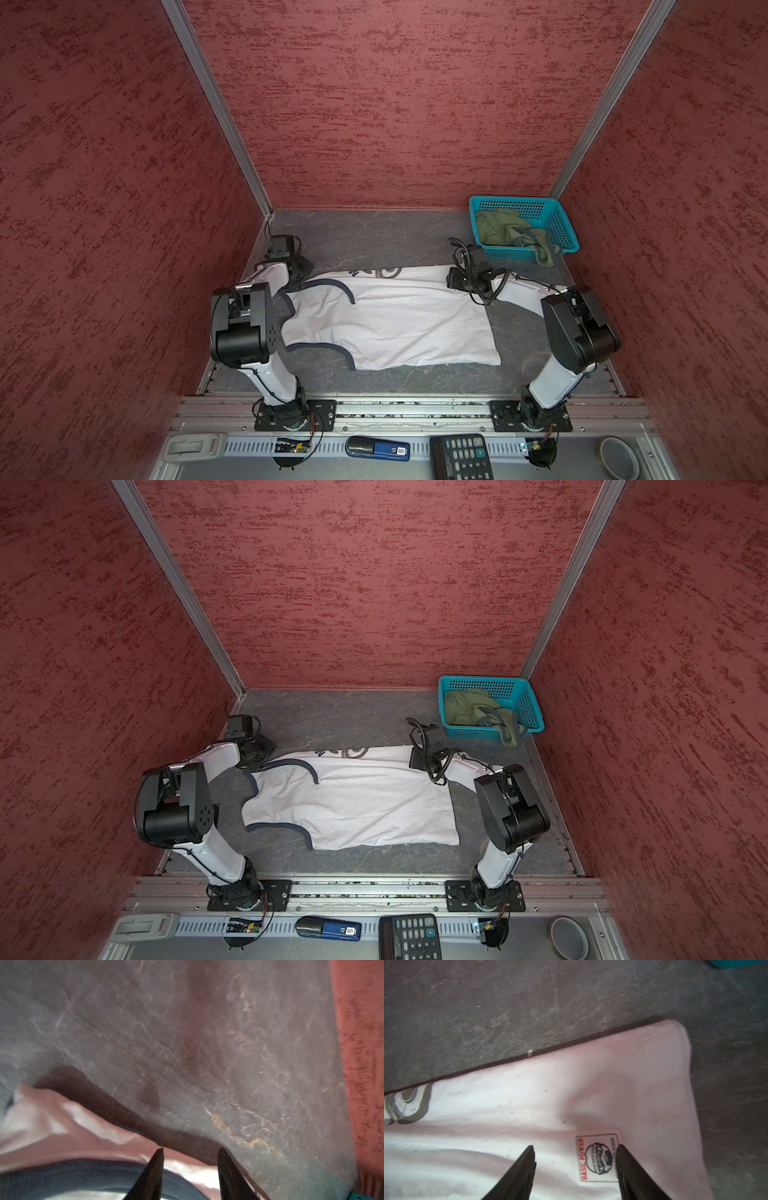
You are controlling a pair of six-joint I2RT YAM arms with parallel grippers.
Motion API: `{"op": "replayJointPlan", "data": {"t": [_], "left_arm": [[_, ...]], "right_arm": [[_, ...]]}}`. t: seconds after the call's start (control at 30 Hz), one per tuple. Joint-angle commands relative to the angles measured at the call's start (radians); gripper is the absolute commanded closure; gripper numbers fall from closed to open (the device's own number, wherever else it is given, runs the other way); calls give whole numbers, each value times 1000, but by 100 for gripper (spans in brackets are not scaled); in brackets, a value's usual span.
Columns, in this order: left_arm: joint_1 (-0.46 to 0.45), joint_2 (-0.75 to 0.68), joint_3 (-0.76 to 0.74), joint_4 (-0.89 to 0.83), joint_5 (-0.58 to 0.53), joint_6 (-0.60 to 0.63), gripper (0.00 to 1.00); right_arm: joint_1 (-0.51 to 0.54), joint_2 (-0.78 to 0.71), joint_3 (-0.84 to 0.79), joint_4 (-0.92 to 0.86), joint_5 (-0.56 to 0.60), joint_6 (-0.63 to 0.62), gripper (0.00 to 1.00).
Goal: Fold and stack the tank tops
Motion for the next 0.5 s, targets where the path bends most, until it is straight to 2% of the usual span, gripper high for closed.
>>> {"op": "replayJointPlan", "data": {"t": [0.0,0.27,0.47], "left_arm": [[16,40,-4,-9,25,8,58],[65,92,-31,32,55,-8,62],[80,158,48,30,67,-13,62]], "right_arm": [[10,23,22,8,-39,-10,36],[5,117,40,-7,-17,21,36],[-19,194,89,-19,9,36,36]]}}
